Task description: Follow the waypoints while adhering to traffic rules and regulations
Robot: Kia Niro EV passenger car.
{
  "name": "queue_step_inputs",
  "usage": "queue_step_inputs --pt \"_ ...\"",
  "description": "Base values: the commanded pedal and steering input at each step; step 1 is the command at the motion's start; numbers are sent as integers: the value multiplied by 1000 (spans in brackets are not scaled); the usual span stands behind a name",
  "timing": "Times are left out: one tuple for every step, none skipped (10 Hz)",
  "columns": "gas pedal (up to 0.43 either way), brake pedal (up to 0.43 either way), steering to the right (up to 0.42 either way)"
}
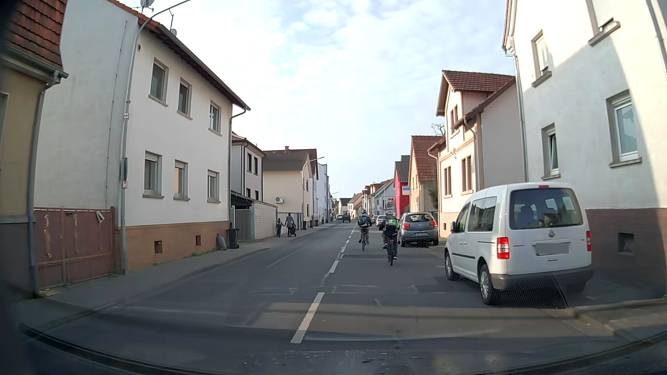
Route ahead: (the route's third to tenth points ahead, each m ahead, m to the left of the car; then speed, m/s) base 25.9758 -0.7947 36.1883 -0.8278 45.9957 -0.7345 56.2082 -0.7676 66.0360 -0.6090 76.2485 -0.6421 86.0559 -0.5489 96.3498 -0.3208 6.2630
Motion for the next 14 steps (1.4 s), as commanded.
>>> queue_step_inputs --pt "87 0 7" --pt "87 0 6" --pt "87 0 2" --pt "87 0 0" --pt "87 0 0" --pt "87 0 0" --pt "87 0 0" --pt "87 0 0" --pt "87 0 0" --pt "87 0 0" --pt "87 0 0" --pt "87 0 0" --pt "87 0 0" --pt "87 0 -1"
